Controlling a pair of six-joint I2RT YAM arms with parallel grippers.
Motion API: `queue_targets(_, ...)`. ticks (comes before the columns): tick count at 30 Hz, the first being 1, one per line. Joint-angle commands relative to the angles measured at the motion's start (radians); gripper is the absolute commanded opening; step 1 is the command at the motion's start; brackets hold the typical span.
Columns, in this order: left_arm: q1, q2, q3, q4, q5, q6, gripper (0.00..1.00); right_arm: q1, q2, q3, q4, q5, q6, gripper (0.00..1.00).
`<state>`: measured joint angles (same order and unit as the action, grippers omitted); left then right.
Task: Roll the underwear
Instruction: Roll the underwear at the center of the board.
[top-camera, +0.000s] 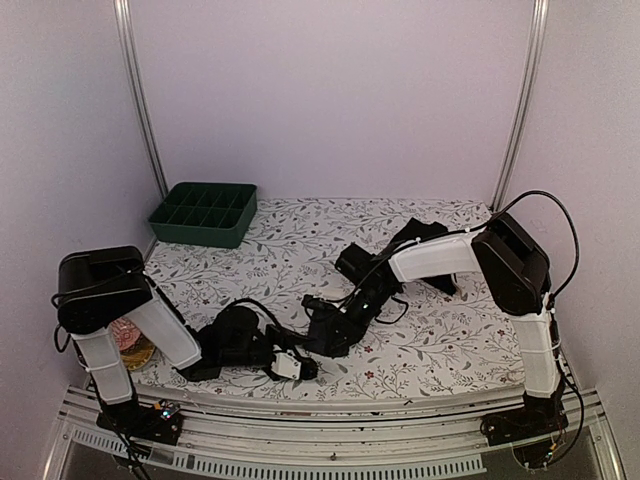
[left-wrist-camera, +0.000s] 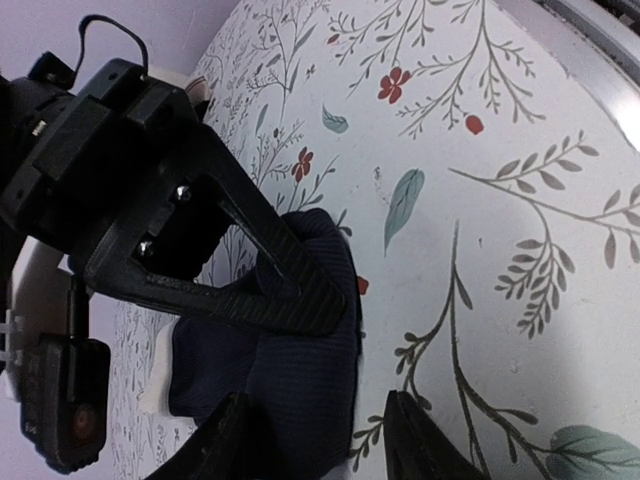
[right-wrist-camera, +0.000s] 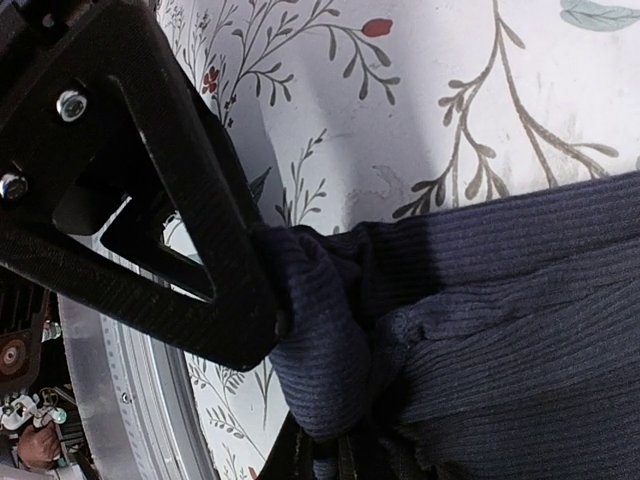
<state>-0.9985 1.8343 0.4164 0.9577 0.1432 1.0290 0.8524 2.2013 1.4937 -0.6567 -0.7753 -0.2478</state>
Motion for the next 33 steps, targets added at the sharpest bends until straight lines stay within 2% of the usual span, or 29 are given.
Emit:
queue_targets(1, -0.03, 0.055, 0.006, 0.017, -0.062, 0.055, 0.48, 0.015, 0.039, -0.009, -0.062, 0.018, -0.011, 0.06)
queue_targets(4, -0.043, 0.085, 0.008, 0.017, -0.086, 0.075, 0.46, 0.016, 0.036, -0.007, -0.064, 0.018, -0.013, 0.06)
queue_targets(7, -0.047, 0.1, 0.012, 0.024, -0.099, 0.075, 0.39, 0.016, 0.03, -0.009, -0.069, 0.019, -0.014, 0.06)
queue_targets(13, -0.047, 0.115, 0.051, -0.044, -0.131, 0.05, 0.16, 0.015, 0.019, -0.009, -0.084, 0.023, -0.025, 0.06)
queue_targets(20, -0.047, 0.107, 0.094, -0.162, -0.12, 0.006, 0.0, 0.016, -0.018, -0.024, -0.083, 0.045, -0.031, 0.08)
queue_targets(24, -0.047, 0.088, 0.124, -0.254, -0.103, -0.034, 0.0, 0.016, -0.08, -0.045, -0.068, 0.088, -0.029, 0.18)
queue_targets(27, -0.046, 0.059, 0.151, -0.348, -0.072, -0.071, 0.0, 0.016, -0.157, -0.079, -0.031, 0.14, -0.026, 0.3)
queue_targets(33, -0.04, -0.008, 0.233, -0.593, 0.0, -0.157, 0.0, 0.022, -0.389, -0.234, 0.084, 0.259, -0.022, 0.42)
